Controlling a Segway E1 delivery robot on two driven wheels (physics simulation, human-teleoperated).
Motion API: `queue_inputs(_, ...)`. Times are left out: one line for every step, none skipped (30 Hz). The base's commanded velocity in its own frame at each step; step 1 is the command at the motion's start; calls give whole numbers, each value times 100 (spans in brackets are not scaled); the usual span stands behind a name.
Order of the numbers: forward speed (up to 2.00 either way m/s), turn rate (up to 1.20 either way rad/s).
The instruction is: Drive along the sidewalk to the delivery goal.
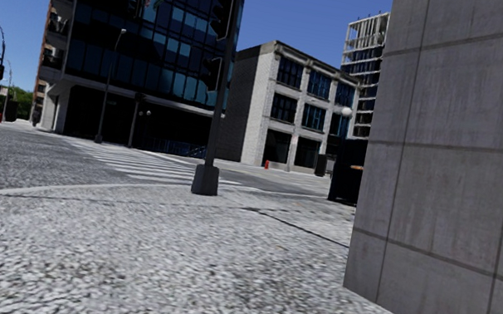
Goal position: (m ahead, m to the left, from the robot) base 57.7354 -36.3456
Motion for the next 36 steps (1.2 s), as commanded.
queue_inputs(185,50)
queue_inputs(185,43)
queue_inputs(184,32)
queue_inputs(184,21)
queue_inputs(184,9)
queue_inputs(184,9)
queue_inputs(184,4)
queue_inputs(184,2)
queue_inputs(184,1)
queue_inputs(184,1)
queue_inputs(184,1)
queue_inputs(184,1)
queue_inputs(184,1)
queue_inputs(184,1)
queue_inputs(184,1)
queue_inputs(184,1)
queue_inputs(184,0)
queue_inputs(184,0)
queue_inputs(184,0)
queue_inputs(184,0)
queue_inputs(184,0)
queue_inputs(184,0)
queue_inputs(184,0)
queue_inputs(184,0)
queue_inputs(183,0)
queue_inputs(183,0)
queue_inputs(183,0)
queue_inputs(183,0)
queue_inputs(183,0)
queue_inputs(183,0)
queue_inputs(183,0)
queue_inputs(183,0)
queue_inputs(183,-6)
queue_inputs(183,-34)
queue_inputs(183,-61)
queue_inputs(183,-87)
